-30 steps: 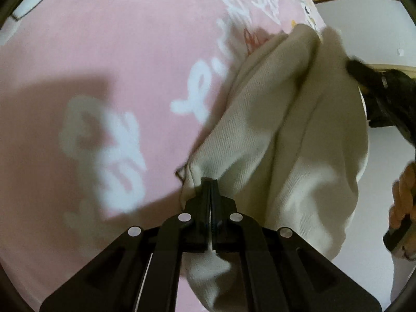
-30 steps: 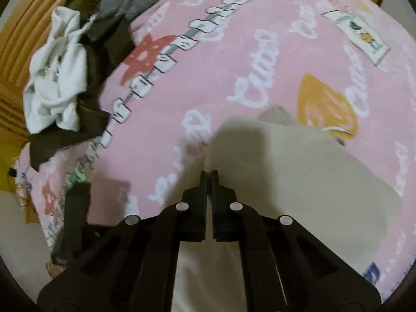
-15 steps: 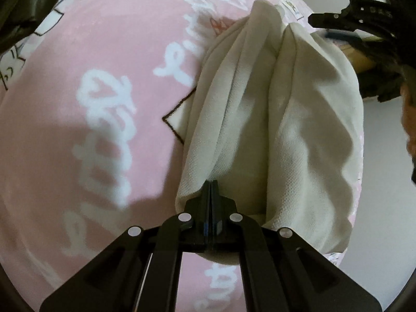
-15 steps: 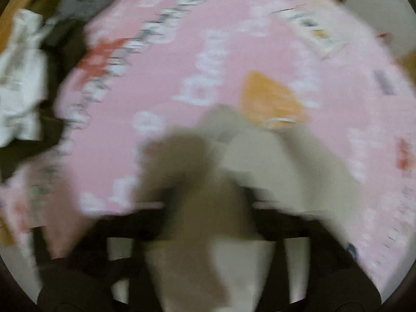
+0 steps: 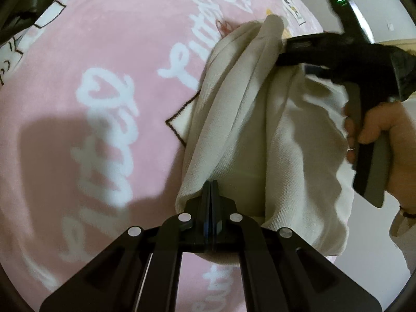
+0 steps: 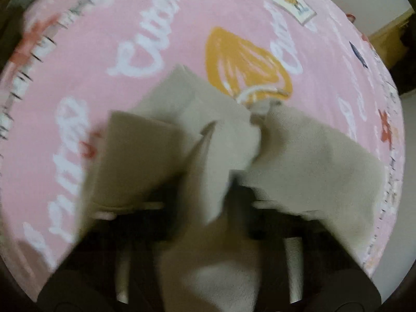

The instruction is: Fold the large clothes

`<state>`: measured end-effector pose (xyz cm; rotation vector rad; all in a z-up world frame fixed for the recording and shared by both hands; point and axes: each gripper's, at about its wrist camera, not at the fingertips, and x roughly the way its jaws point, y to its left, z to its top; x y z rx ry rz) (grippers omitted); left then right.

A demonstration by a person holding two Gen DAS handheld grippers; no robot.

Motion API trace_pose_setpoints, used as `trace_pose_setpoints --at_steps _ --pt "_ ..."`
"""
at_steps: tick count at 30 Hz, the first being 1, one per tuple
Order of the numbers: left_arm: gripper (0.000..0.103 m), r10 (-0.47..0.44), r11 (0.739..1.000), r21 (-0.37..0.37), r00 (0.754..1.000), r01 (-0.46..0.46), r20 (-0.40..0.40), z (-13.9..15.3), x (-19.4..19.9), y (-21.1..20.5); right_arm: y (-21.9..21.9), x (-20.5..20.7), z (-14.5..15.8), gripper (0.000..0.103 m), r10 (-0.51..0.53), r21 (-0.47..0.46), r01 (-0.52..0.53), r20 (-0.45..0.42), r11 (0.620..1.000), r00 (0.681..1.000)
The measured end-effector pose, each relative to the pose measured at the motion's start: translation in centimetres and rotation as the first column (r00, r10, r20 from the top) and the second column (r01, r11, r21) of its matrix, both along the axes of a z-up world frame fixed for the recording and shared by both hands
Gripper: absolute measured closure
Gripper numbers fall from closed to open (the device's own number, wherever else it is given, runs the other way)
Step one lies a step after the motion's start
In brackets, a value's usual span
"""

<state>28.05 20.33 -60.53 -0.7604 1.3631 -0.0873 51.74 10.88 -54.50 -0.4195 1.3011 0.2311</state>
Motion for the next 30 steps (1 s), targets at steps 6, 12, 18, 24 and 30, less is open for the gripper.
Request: trace_pose_setpoints --at_steps 6,12,18,24,30 --pt "0.103 0.032 0.998 -0.052 0.999 -0.031 0.02 0.4 -0.6 1.6 -5.5 0.9 2.8 0.094 -0.082 0.344 0.122 -0.128 0.931 0.988" --pt "0.103 0.028 0.998 -0.057 0.999 -0.026 0.031 0.1 -1.0 3.0 -2.0 -1.3 9.1 0.094 0.194 0.544 -0.11 -0.1 0.832 0.976" --pt "0.103 -0.052 0.998 -0.045 0.999 0.052 0.003 -1.7 -0.4 2.6 3.6 0.3 2.1 0.094 0.321 0.437 -0.193 -0.24 0.878 0.916" --pt "0.103 0.031 1.0 -0.002 0.997 -0.031 0.071 4.2 -1.1 6.8 6.5 1.2 -2.9 0.094 0.351 0.279 -0.27 -0.306 0.922 0.885" --pt "0.102 0.007 0.991 -0.131 0.986 0.015 0.166 8.2 3.3 3.7 8.4 1.6 -3.4 0.094 0.413 0.24 -0.344 -0.377 0.908 0.829"
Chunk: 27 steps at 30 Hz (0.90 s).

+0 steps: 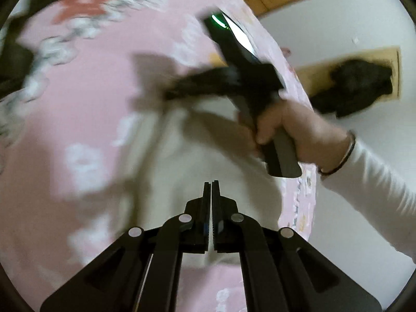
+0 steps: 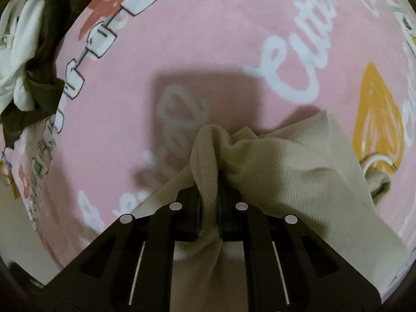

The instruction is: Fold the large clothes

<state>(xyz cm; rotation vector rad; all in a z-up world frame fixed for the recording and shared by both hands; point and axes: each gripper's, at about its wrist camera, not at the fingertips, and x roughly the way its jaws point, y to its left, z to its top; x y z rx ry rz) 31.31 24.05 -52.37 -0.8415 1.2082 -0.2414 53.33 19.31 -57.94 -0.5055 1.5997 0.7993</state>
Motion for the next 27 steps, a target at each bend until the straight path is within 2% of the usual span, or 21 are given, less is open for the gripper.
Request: trace_pose_setpoints --at_steps 2,3,5,8,9,12,14,16,17,18,19,20,21,23,24,26,27 --pt "0.101 -0.017 0.999 -0.028 0.996 0.014 -0.087 -3.2 1.6 -2.4 0.1 0.5 0.1 0.093 -0.01 0.003 0.01 -0.032 1.0 0.999" --pt "0.101 -0.009 1.0 -0.02 0.987 0.006 -0.162 -5.6 2.0 -3.5 0.0 0.8 0.4 0.093 -0.024 0.009 0.024 -0.047 1.0 0.999" --pt "0.101 0.017 1.0 -0.002 0.979 -0.018 -0.205 -7.6 1.4 -4.3 -0.3 1.1 0.9 0.09 -0.039 0.036 0.042 -0.085 0.998 0.996" --pt "0.1 0.085 0.996 0.032 0.976 -0.081 -0.202 -7.5 -0.6 -4.2 -1.3 1.6 2.9 0.088 -0.037 0.104 0.051 -0.133 0.993 0.99" --pt "0.1 0.086 0.996 0.054 0.977 -0.076 -0.198 -7.2 -0.9 -4.2 -2.1 1.9 4.2 0.088 -0.039 0.146 0.059 -0.139 0.987 0.99" --pt "0.1 0.057 0.989 0.142 0.981 -0.03 -0.186 -6.0 -1.8 -5.0 -5.2 2.0 8.4 0.086 -0.073 0.243 0.091 -0.084 0.966 0.994" --pt "0.1 0.048 0.983 0.182 0.981 -0.013 -0.189 -5.3 -2.8 -5.4 -8.9 2.0 11.6 0.083 -0.137 0.337 0.144 -0.045 0.931 0.99" --pt "0.1 0.048 0.974 0.227 0.98 -0.003 -0.192 -4.7 -3.4 -5.9 -13.5 1.9 14.4 0.065 -0.229 0.412 0.2 0.023 0.889 0.973" --pt "0.1 0.053 0.967 0.255 0.98 -0.002 -0.193 -4.3 -3.9 -6.0 -15.3 1.6 15.0 0.035 -0.278 0.425 0.229 0.054 0.876 0.959" --pt "0.1 0.066 0.96 0.281 0.978 -0.009 -0.196 -4.2 -4.4 -6.1 -17.6 1.3 15.5 0.03 -0.338 0.45 0.266 0.085 0.853 0.937" --pt "0.1 0.082 0.954 0.299 0.976 -0.018 -0.204 -5.2 -5.0 -5.9 -19.2 0.9 15.7 0.03 -0.371 0.466 0.289 0.093 0.836 0.924" --pt "0.1 0.104 0.948 0.317 0.971 -0.031 -0.215 -4.5 -5.5 -5.6 -20.6 0.3 14.8 0.031 -0.389 0.431 0.311 0.104 0.847 0.915" --pt "0.1 0.117 0.949 0.312 0.967 -0.042 -0.226 -4.7 -5.9 -5.2 -21.3 -0.1 13.3 0.053 -0.384 0.383 0.321 0.098 0.866 0.918" --pt "0.1 0.114 0.946 0.324 0.965 -0.033 -0.235 -4.8 -5.3 -5.5 -21.9 -0.3 9.6 0.08 -0.376 0.301 0.345 0.049 0.889 0.925" --pt "0.1 0.104 0.942 0.335 0.966 -0.019 -0.238 -4.2 -4.8 -5.5 -21.6 -0.4 8.0 0.086 -0.369 0.282 0.332 0.088 0.9 0.925" --pt "0.101 0.092 0.937 0.35 0.966 -0.001 -0.243 -3.4 -4.5 -6.1 -20.6 0.1 5.9 0.087 -0.354 0.222 0.32 0.136 0.921 0.925" --pt "0.101 0.089 0.941 0.337 0.968 -0.005 -0.235 -2.5 -3.6 -6.2 -20.1 0.7 5.1 0.087 -0.376 0.22 0.342 0.133 0.913 0.917"
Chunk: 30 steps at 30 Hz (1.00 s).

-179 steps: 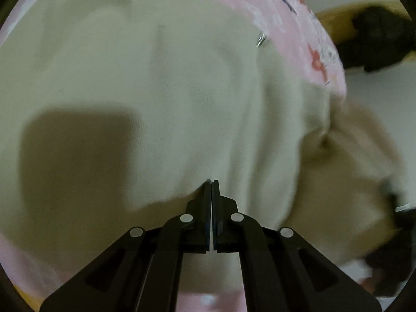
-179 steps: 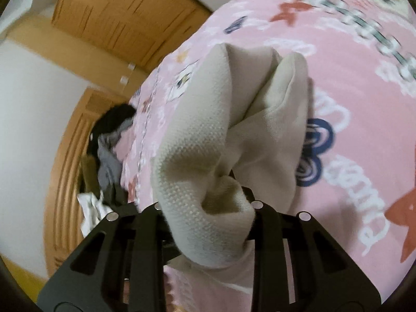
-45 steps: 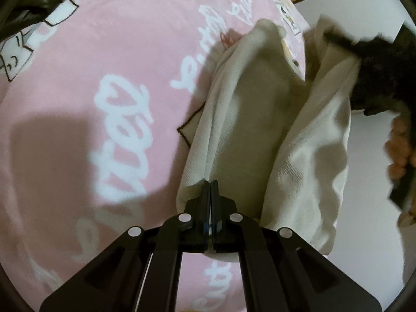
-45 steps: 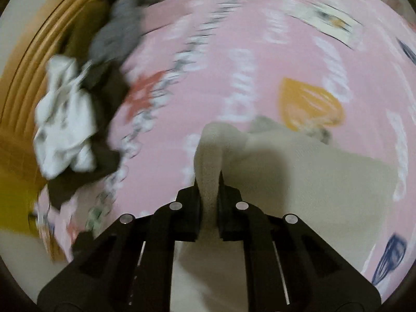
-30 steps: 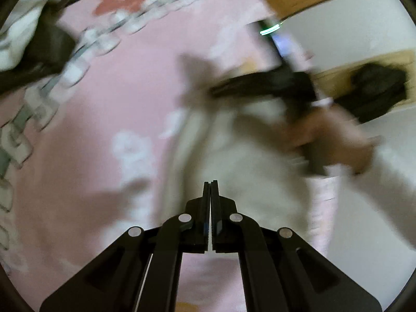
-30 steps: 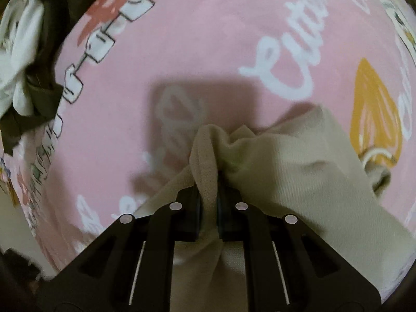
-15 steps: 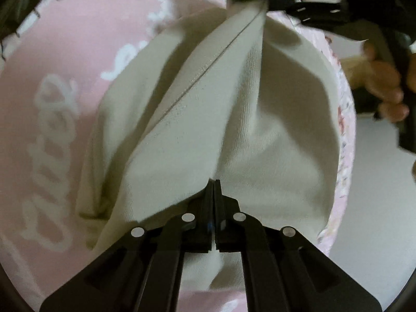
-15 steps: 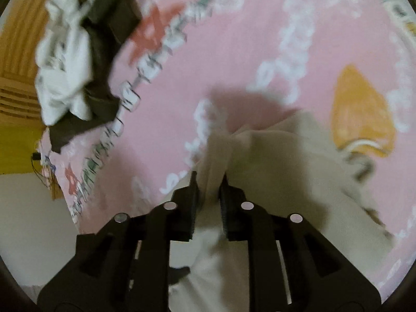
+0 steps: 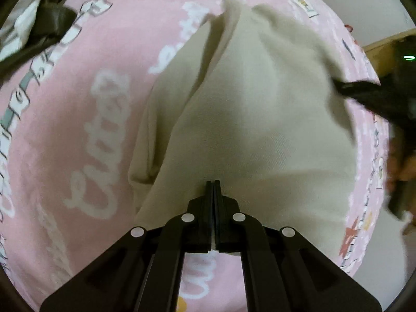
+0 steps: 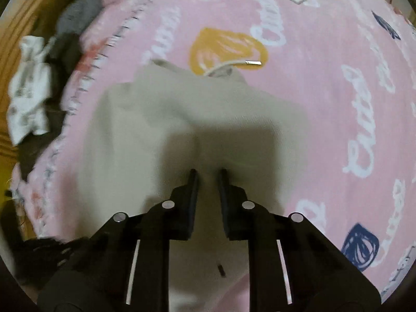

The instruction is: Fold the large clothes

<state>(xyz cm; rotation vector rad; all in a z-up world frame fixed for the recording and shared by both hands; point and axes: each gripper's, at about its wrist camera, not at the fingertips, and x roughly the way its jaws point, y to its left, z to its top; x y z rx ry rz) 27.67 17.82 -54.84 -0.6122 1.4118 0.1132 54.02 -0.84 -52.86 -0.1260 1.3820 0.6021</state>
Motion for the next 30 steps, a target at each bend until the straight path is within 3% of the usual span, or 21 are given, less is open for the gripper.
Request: trace_pose_setpoints --at_steps 2,5,7,8,10,12,14,15,18,20,22,25,27,29,30 --pt "0.101 -0.001 0.999 -0.034 0.998 0.003 0.057 2.3 2.4 0.0 -0.2 0.7 -0.7 0.087 -0.068 0.068 0.071 -0.033 0.995 0.997" --pt "0.101 -0.041 0.996 -0.076 0.989 0.052 0.141 5.2 7.9 -1.0 -2.6 0.2 1.0 0.088 -0.164 0.188 0.17 -0.05 0.967 0.985" --pt "0.101 -0.035 0.996 -0.079 0.99 0.046 0.14 4.4 11.8 -1.6 -5.9 -1.7 3.1 0.088 -0.244 0.314 0.254 -0.07 0.915 0.967" --pt "0.101 -0.038 0.999 -0.025 0.992 0.042 0.124 3.2 14.0 -1.9 -7.7 -4.1 4.5 0.088 -0.289 0.37 0.292 -0.064 0.882 0.955" --pt "0.102 -0.047 0.997 0.057 0.997 0.044 0.054 0.4 16.5 -1.7 -9.8 -8.2 6.4 0.088 -0.318 0.418 0.307 -0.047 0.855 0.947" --pt "0.101 -0.095 0.985 0.144 0.995 0.097 -0.02 -2.2 17.9 -1.6 -10.7 -13.0 6.1 0.088 -0.308 0.39 0.313 -0.077 0.866 0.948" --pt "0.1 -0.149 0.965 0.208 0.986 0.162 -0.078 -4.5 18.3 -1.2 -10.3 -16.1 3.8 0.088 -0.293 0.287 0.308 -0.095 0.907 0.951" --pt "0.1 -0.166 0.956 0.226 0.981 0.184 -0.1 -5.2 18.5 -1.2 -10.4 -17.5 2.6 0.09 -0.31 0.27 0.32 -0.08 0.908 0.947" --pt "0.1 -0.221 0.939 0.24 0.967 0.246 -0.126 -5.9 19.3 -1.4 -8.7 -19.0 -0.6 0.09 -0.313 0.202 0.305 0.007 0.931 0.95" --pt "0.101 -0.183 0.946 0.248 0.975 0.209 -0.126 -4.9 19.5 -1.6 -8.8 -18.2 -0.2 0.09 -0.332 0.219 0.331 -0.033 0.918 0.943" --pt "0.101 -0.17 0.965 0.191 0.982 0.182 -0.076 -2.6 19.1 -2.5 -9.9 -17.7 1.4 0.089 -0.334 0.266 0.338 -0.062 0.903 0.941" --pt "0.101 -0.22 0.974 0.067 0.974 0.216 0.05 2.4 18.7 -6.2 -11.5 -18.1 4.4 0.089 -0.356 0.344 0.331 0.012 0.879 0.934" --pt "0.101 -0.291 0.955 -0.019 0.95 0.295 0.116 4.7 19.1 -10.0 -10.7 -18.3 4.2 0.089 -0.326 0.354 0.297 0.024 0.887 0.945" --pt "0.1 -0.353 0.929 -0.07 0.927 0.363 0.124 4.5 20.8 -13.4 -9.2 -18.8 1.6 0.089 -0.3 0.318 0.285 -0.003 0.904 0.954" --pt "0.1 -0.394 0.908 -0.11 0.913 0.405 0.108 3.4 21.9 -15.3 -8.8 -19.4 0.6 0.089 -0.309 0.308 0.286 0.028 0.908 0.951"
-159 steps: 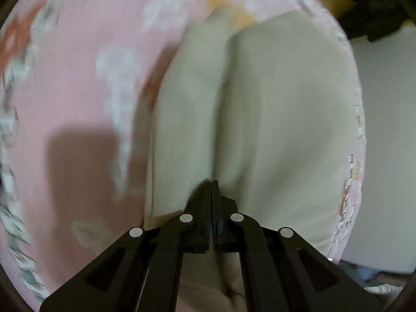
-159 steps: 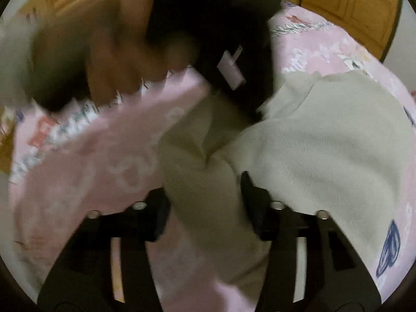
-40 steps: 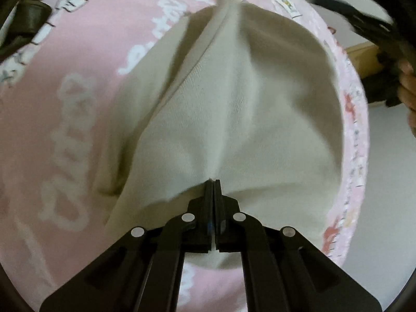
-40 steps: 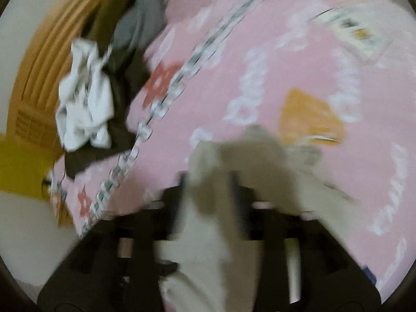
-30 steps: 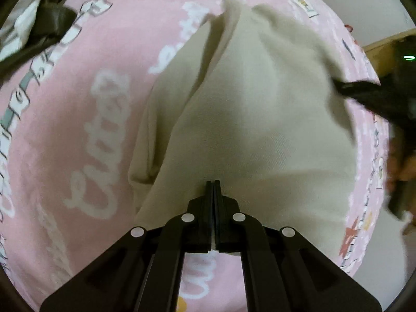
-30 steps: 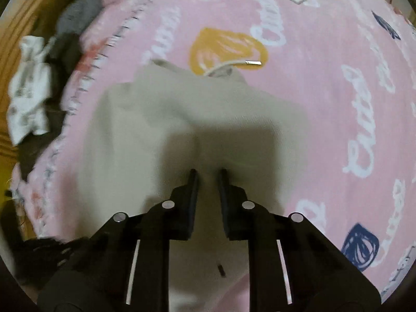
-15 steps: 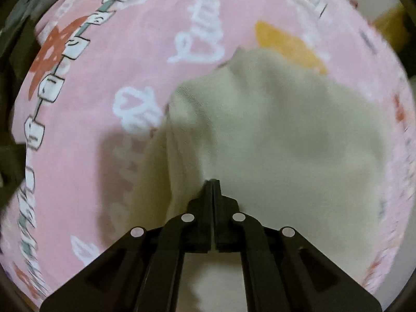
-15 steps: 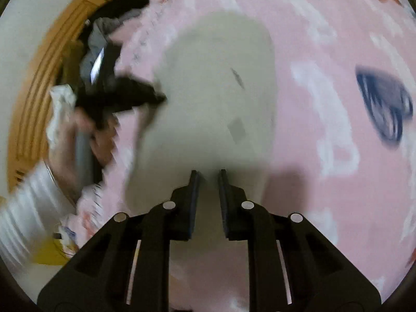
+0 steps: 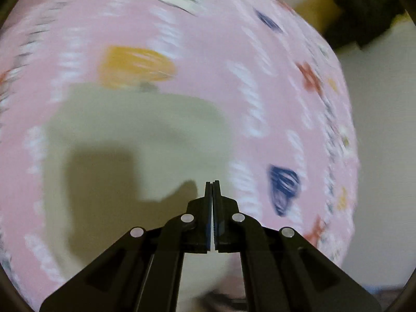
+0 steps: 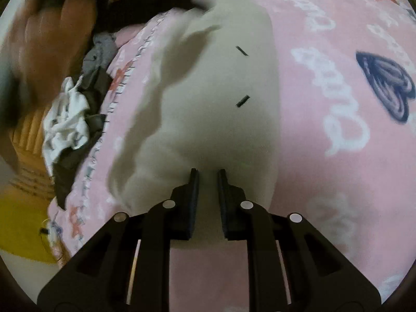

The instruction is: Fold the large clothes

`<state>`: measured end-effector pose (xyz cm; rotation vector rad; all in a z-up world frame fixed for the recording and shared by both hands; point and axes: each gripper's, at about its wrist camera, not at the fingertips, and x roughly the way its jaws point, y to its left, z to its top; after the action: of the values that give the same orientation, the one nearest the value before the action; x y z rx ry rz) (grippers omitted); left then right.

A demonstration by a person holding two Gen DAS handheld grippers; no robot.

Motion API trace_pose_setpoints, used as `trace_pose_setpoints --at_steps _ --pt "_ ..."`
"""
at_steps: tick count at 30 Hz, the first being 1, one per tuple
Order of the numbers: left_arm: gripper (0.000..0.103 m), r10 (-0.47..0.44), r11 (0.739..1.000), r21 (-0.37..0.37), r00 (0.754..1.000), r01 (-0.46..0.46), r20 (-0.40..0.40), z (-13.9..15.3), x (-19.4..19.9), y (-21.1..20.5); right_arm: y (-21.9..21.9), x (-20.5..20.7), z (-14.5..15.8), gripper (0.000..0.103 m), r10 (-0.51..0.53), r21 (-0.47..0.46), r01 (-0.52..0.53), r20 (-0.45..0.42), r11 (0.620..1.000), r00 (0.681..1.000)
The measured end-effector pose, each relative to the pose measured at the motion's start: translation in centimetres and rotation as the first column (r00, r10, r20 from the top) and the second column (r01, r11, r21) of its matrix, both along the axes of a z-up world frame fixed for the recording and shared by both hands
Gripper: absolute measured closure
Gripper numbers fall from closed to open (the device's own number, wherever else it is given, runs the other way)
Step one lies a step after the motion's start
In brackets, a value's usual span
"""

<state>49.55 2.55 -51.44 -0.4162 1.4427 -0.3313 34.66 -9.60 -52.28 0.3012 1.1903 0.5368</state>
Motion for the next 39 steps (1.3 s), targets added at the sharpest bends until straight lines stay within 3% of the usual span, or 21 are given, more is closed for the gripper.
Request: trace_pose_setpoints --at_steps 2,5,8,11,13,16,17,18,19,20,22,24,28,31,34,36,38,39 --pt "0.1 -0.018 0.997 0.07 0.995 0.025 -0.095 -3.6 1.8 -1.9 0.3 -1.1 -0.4 0.089 -0.007 -0.027 0.009 0.063 1.0 0.998" --pt "0.099 0.038 0.999 0.009 0.979 -0.037 -0.198 -7.8 4.3 -0.7 0.5 -0.7 -0.9 0.089 -0.055 -0.038 0.059 0.078 0.998 0.995" --pt "0.099 -0.011 0.999 0.034 0.987 0.017 -0.162 -9.2 4.0 -1.3 1.3 -0.3 -1.4 0.089 -0.045 -0.057 0.05 0.089 0.997 0.995" --pt "0.099 -0.013 1.0 0.015 0.989 0.016 -0.149 -8.7 3.7 -1.0 0.8 -1.0 -1.5 0.089 -0.027 -0.046 0.031 0.088 0.998 0.996" --pt "0.1 -0.012 1.0 0.02 0.995 0.014 -0.102 -6.7 2.8 -1.5 -0.8 -0.7 -0.9 0.088 -0.033 0.032 0.032 0.037 0.999 0.999" --pt "0.098 -0.077 0.99 0.119 0.997 0.075 0.009 -2.1 0.2 -0.2 -3.9 0.4 0.5 0.078 -0.07 0.098 0.074 -0.036 0.992 0.997" --pt "0.082 -0.105 0.981 0.166 0.994 0.1 0.023 -1.0 -0.9 0.5 -5.0 0.6 0.7 0.056 -0.093 0.12 0.097 -0.036 0.988 0.995" --pt "0.067 -0.125 0.966 0.231 0.991 0.113 0.039 -0.1 -2.3 1.6 -6.3 1.4 1.0 0.028 -0.133 0.131 0.136 -0.027 0.982 0.991" --pt "0.032 -0.132 0.953 0.281 0.99 0.115 0.044 0.6 -3.8 3.1 -7.4 2.2 1.0 0.024 -0.164 0.145 0.166 -0.021 0.975 0.986" --pt "0.021 -0.129 0.95 0.29 0.991 0.112 0.039 0.9 -4.6 4.1 -8.0 3.0 0.8 0.023 -0.178 0.157 0.18 -0.026 0.971 0.984" --pt "0.022 -0.125 0.949 0.293 0.992 0.119 0.0 0.7 -6.7 6.8 -9.2 5.1 0.1 0.023 -0.201 0.143 0.206 -0.045 0.968 0.978" --pt "0.021 -0.112 0.943 0.31 0.993 0.118 -0.035 -0.2 -8.2 9.5 -10.0 7.8 -1.8 0.023 -0.205 0.175 0.223 -0.119 0.959 0.972" --pt "0.019 -0.026 0.976 0.213 0.993 0.051 -0.117 -3.3 -9.4 14.0 -9.5 11.5 -4.8 0.023 -0.149 0.328 0.236 -0.268 0.915 0.952" --pt "0.019 0.012 0.967 0.253 0.987 0.03 -0.16 -6.7 -9.2 15.9 -8.3 13.1 -5.3 0.023 -0.105 0.278 0.173 -0.243 0.945 0.964" --pt "0.016 0.051 0.985 0.17 0.979 -0.017 -0.197 -9.3 -8.7 17.8 -7.6 13.9 -6.0 0.014 -0.084 0.305 0.161 -0.251 0.939 0.964" --pt "0.014 0.051 0.992 0.123 0.977 -0.025 -0.205 -10.5 -8.4 18.4 -7.8 14.1 -7.2 0.014 -0.062 0.402 0.195 -0.32 0.895 0.945" --pt "0.013 0.051 0.999 0.028 0.974 -0.046 -0.22 -11.6 -7.9 19.2 -7.5 13.8 -8.3 0.014 -0.007 0.513 0.228 -0.397 0.827 0.918" --pt "0.011 0.049 0.999 -0.004 0.973 -0.051 -0.227 -12.0 -7.7 19.5 -7.1 13.7 -8.7 0.013 0.019 0.537 0.233 -0.422 0.811 0.906"
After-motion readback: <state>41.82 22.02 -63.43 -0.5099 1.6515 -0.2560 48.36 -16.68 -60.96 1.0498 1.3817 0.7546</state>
